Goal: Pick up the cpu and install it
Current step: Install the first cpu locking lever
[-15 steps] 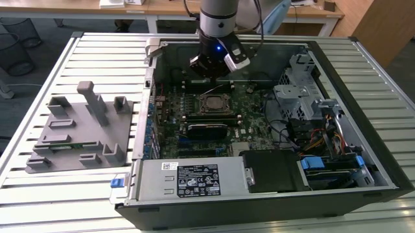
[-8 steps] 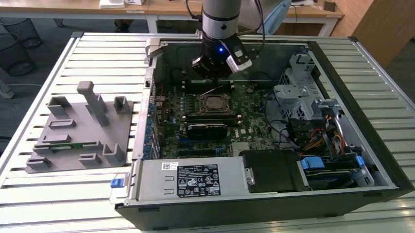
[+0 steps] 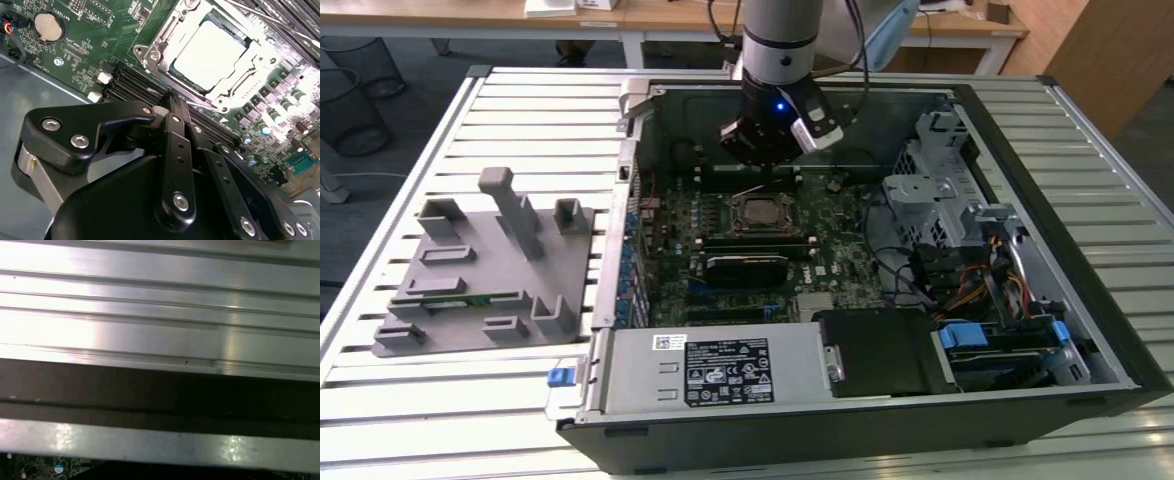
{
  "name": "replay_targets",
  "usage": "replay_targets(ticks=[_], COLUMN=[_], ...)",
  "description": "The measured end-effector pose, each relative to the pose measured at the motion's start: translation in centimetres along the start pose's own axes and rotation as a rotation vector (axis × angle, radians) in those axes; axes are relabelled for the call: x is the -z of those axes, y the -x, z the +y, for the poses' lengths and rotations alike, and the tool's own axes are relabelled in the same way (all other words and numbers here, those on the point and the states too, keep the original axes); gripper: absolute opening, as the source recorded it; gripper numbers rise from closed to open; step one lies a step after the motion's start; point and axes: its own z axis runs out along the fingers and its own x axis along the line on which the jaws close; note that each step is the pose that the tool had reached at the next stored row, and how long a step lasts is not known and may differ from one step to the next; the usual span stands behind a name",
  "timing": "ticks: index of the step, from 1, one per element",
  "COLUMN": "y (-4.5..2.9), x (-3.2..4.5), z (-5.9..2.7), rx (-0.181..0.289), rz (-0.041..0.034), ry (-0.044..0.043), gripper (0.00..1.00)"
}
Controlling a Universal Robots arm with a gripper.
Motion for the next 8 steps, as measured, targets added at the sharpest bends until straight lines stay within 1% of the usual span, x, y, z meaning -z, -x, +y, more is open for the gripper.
replay_targets(ticks=[8], y=[0.49], x=[-0.71], z=[-0.07], rx=[0.000], rz=[0.0006], ry=[0.0000], gripper=[0.11])
